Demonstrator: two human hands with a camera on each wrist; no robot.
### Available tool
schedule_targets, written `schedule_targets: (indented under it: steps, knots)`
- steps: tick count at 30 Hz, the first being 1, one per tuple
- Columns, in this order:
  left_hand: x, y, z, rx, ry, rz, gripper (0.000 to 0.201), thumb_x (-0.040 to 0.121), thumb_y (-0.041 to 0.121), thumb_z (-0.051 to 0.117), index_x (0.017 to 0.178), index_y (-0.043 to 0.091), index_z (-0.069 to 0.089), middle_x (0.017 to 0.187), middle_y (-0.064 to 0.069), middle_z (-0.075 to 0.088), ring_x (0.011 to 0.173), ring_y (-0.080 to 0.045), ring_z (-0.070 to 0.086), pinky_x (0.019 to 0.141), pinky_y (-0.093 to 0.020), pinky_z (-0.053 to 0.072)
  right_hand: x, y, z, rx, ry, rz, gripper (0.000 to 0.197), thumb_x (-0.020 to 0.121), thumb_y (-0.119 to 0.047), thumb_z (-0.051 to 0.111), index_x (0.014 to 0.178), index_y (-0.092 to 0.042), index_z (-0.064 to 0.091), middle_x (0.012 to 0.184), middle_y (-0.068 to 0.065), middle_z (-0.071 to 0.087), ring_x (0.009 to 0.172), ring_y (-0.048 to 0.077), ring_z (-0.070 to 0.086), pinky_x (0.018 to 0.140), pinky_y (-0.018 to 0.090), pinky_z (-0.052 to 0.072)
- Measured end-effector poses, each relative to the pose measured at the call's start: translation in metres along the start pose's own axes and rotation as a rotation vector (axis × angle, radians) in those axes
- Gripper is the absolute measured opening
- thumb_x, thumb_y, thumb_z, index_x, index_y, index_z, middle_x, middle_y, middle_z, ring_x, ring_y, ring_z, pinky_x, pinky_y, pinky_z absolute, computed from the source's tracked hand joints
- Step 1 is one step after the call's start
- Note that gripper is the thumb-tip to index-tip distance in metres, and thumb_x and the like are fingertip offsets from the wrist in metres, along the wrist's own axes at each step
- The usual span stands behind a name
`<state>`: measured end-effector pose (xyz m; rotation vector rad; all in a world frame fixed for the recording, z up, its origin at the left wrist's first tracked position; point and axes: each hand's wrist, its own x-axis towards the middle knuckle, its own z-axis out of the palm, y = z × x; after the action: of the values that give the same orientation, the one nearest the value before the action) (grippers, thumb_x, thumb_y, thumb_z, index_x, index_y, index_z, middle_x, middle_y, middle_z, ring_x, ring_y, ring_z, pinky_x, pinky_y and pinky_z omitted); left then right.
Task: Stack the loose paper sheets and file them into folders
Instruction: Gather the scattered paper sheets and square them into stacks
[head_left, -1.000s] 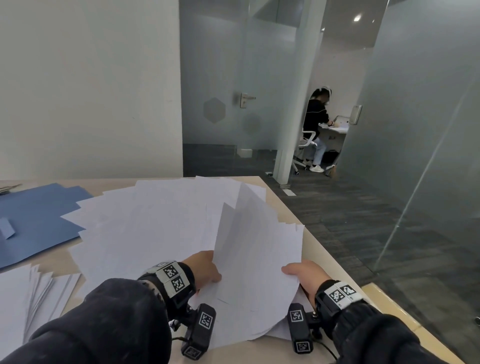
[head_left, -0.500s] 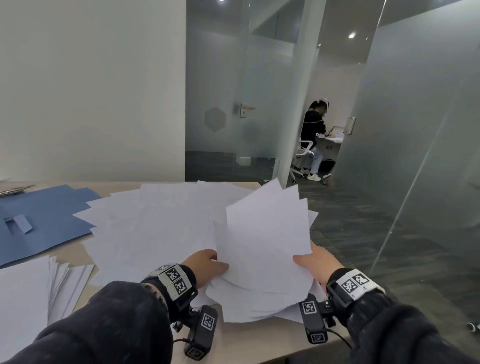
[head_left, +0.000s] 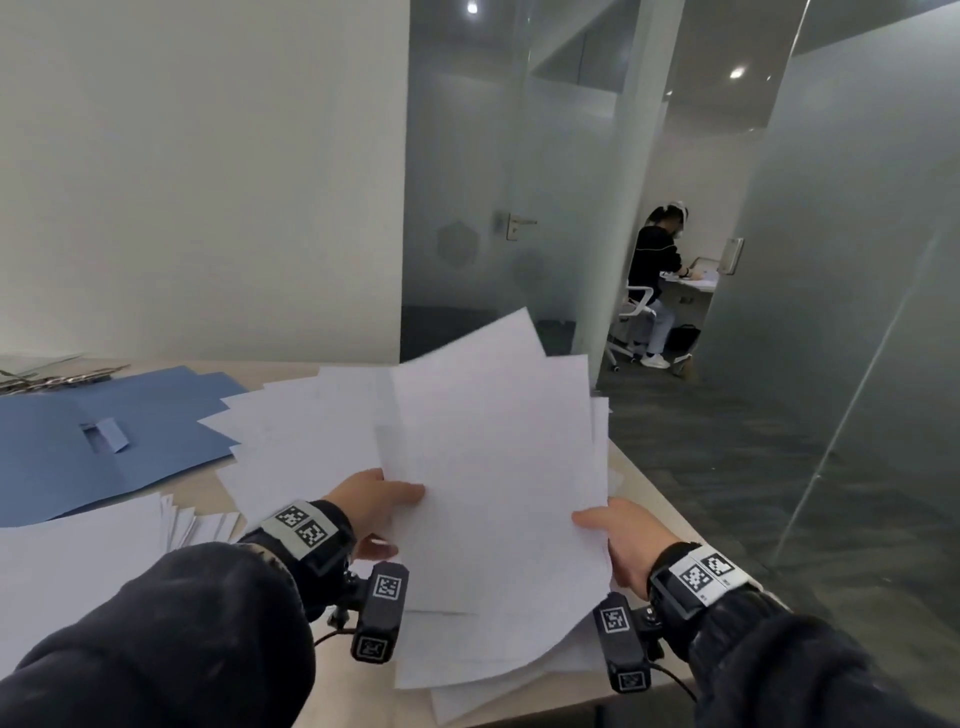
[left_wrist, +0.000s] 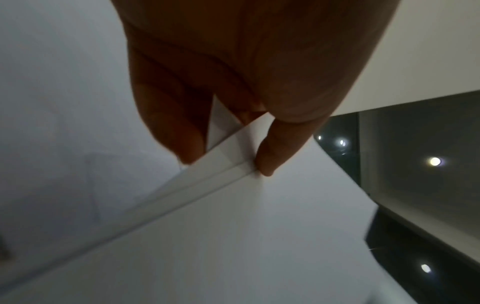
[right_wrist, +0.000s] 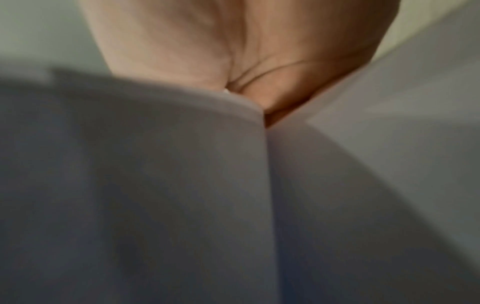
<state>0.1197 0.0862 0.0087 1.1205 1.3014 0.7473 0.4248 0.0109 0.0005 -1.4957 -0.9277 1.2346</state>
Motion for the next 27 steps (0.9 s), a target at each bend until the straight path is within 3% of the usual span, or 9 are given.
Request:
schedule_targets:
  steps: [2, 5, 7, 10, 13, 16, 20, 23, 27]
  knots:
    - [0.0, -0.014, -0.002, 0.069, -0.039, -0.093, 0.042, 0.084, 0.035, 0.079, 0.118, 0.014, 0.065, 0.111, -0.016, 0.075, 0.09, -0.037, 0.073, 0.069, -0.043, 0.061, 0.005, 0.01, 0.007, -0.069, 0.02, 0.047, 0.032, 0.087, -0.003, 0.063, 0.116, 0.008, 0.066, 0.108, 0.025, 0.073, 0.107, 0.044, 0.067, 0.102, 0.054, 0.049]
    - [0.005, -0.037, -0.002, 0.175, -0.15, -0.198, 0.071, 0.061, 0.043, 0.087, 0.119, 0.008, 0.066, 0.114, -0.022, 0.073, 0.098, -0.046, 0.072, 0.1, -0.055, 0.048, 0.009, 0.022, 0.014, -0.19, -0.003, 0.094, 0.038, 0.08, -0.011, 0.068, 0.112, 0.01, 0.067, 0.109, 0.026, 0.072, 0.109, 0.043, 0.066, 0.104, 0.052, 0.047]
    - [-0.001, -0.039, 0.001, 0.239, -0.181, -0.189, 0.06, 0.068, 0.036, 0.081, 0.118, 0.006, 0.067, 0.111, -0.023, 0.073, 0.09, -0.042, 0.071, 0.095, -0.051, 0.049, 0.008, 0.025, 0.02, -0.22, -0.022, 0.092, 0.03, 0.087, -0.008, 0.065, 0.111, 0.008, 0.068, 0.111, 0.023, 0.072, 0.111, 0.04, 0.066, 0.104, 0.049, 0.048]
    - [-0.009, -0.033, 0.004, 0.242, -0.126, -0.106, 0.033, 0.085, 0.014, 0.072, 0.117, 0.006, 0.067, 0.106, -0.021, 0.075, 0.096, -0.041, 0.073, 0.092, -0.06, 0.056, 0.009, 0.025, 0.023, -0.309, -0.064, -0.001, 0.036, 0.078, -0.011, 0.066, 0.112, 0.001, 0.07, 0.11, 0.013, 0.075, 0.107, 0.032, 0.069, 0.104, 0.049, 0.048]
    - [-0.01, -0.018, 0.002, 0.173, -0.052, 0.043, 0.024, 0.092, 0.004, 0.067, 0.116, 0.007, 0.066, 0.106, -0.016, 0.075, 0.095, -0.036, 0.073, 0.08, -0.051, 0.062, 0.007, 0.014, 0.019, -0.242, -0.007, -0.102, 0.022, 0.093, -0.002, 0.06, 0.111, -0.006, 0.072, 0.106, 0.01, 0.077, 0.102, 0.032, 0.072, 0.098, 0.049, 0.053]
    - [-0.017, 0.004, 0.0, 0.05, 0.001, 0.239, 0.02, 0.093, 0.005, 0.068, 0.114, 0.008, 0.067, 0.1, -0.011, 0.077, 0.086, -0.03, 0.075, 0.07, -0.044, 0.062, 0.002, -0.007, 0.018, -0.119, 0.055, -0.175, 0.022, 0.097, -0.002, 0.056, 0.113, -0.009, 0.071, 0.105, 0.011, 0.077, 0.098, 0.033, 0.073, 0.091, 0.048, 0.057]
    - [-0.029, 0.04, -0.002, -0.021, 0.089, 0.512, 0.021, 0.088, 0.022, 0.075, 0.109, 0.019, 0.072, 0.099, 0.003, 0.079, 0.093, -0.021, 0.076, 0.084, -0.042, 0.06, -0.009, -0.046, 0.024, -0.034, 0.081, -0.327, 0.024, 0.097, -0.008, 0.058, 0.113, -0.021, 0.069, 0.106, 0.003, 0.077, 0.099, 0.025, 0.073, 0.086, 0.043, 0.058]
    - [-0.036, 0.059, -0.003, -0.012, 0.153, 0.642, 0.025, 0.083, 0.035, 0.077, 0.106, 0.028, 0.071, 0.099, 0.01, 0.078, 0.091, -0.01, 0.075, 0.083, -0.033, 0.058, -0.016, -0.072, 0.031, 0.005, 0.062, -0.461, 0.026, 0.097, -0.008, 0.06, 0.117, -0.025, 0.064, 0.106, -0.005, 0.076, 0.095, 0.011, 0.073, 0.074, 0.026, 0.057]
    - [-0.037, 0.053, -0.004, 0.103, 0.142, 0.654, 0.034, 0.087, 0.024, 0.078, 0.119, 0.027, 0.066, 0.105, 0.013, 0.075, 0.092, -0.003, 0.072, 0.082, -0.026, 0.057, -0.015, -0.069, 0.041, -0.074, 0.075, -0.534, 0.037, 0.094, -0.008, 0.066, 0.128, -0.021, 0.058, 0.112, -0.004, 0.074, 0.102, 0.012, 0.071, 0.088, 0.029, 0.055]
